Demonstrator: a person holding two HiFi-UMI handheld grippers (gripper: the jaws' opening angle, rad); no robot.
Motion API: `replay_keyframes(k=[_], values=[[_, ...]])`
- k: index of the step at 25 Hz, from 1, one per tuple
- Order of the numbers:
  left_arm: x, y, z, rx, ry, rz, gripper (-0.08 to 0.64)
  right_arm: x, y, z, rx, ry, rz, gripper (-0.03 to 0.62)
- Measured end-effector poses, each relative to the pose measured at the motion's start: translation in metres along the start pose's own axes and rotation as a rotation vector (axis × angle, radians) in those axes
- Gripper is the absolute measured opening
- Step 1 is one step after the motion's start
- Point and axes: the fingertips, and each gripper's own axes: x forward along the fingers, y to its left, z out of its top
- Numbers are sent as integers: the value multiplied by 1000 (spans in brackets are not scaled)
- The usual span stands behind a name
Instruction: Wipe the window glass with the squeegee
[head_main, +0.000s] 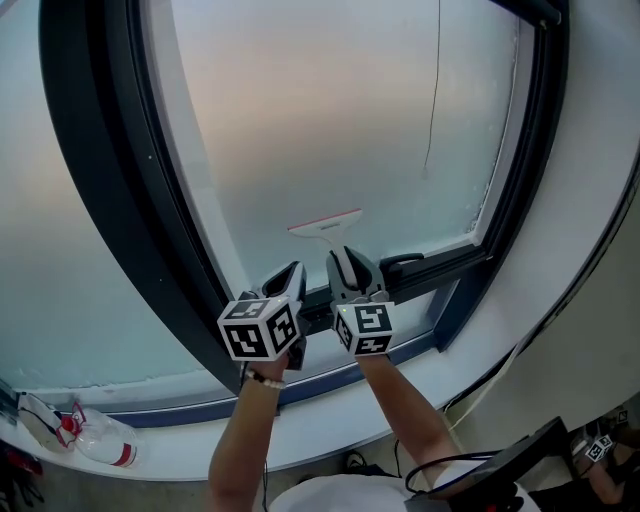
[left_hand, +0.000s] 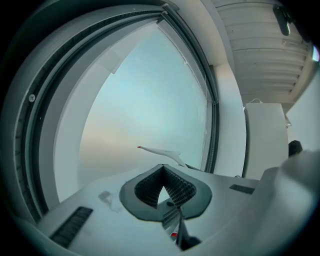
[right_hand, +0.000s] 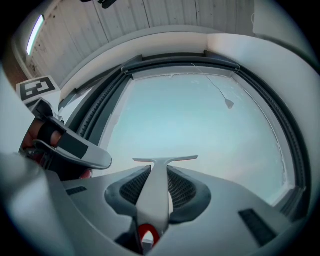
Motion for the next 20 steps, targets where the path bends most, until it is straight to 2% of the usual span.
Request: replay_keyframes(k=[3, 11, 20], values=[[-1, -2, -10, 19, 20, 0, 0, -5, -1, -19, 11, 27, -2, 84], [1, 12, -51, -8, 86, 32, 0, -18, -2, -62, 9, 91, -4, 84], [4, 12, -91, -43, 153, 18, 0, -31, -3, -108, 20, 180, -9, 84]])
